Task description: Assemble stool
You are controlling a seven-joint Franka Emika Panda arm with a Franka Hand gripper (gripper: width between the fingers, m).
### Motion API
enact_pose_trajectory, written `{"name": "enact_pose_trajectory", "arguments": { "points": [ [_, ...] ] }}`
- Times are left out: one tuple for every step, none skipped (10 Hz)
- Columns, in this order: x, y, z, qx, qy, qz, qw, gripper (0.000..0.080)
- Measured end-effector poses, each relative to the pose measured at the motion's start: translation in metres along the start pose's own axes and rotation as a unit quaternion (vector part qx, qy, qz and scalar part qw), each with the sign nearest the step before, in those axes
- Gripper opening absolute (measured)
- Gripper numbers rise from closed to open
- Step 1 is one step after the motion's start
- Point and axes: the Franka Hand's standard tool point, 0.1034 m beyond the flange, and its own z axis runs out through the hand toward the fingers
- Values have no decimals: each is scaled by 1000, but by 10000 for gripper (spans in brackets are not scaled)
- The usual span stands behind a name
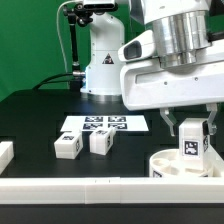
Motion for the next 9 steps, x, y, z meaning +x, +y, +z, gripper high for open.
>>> {"name": "enact_pose_trajectory", "arguments": {
  "points": [
    [-1,0,0,-2,1,43,999,346],
    [-2,0,1,-3,1,78,997,346],
    [-3,0,1,0,-1,126,992,346],
    [-4,0,1,1,-3,170,986,346],
    [-5,0,2,0,-5,196,981,346],
    [-7,-1,2,0,-8,217,976,346],
    [-8,-3,3,5,-13,253,967,346],
    [-9,-4,3,6,-14,251,968,455],
    [-11,-5,2,2,-19,228,974,580]
  ]
}}
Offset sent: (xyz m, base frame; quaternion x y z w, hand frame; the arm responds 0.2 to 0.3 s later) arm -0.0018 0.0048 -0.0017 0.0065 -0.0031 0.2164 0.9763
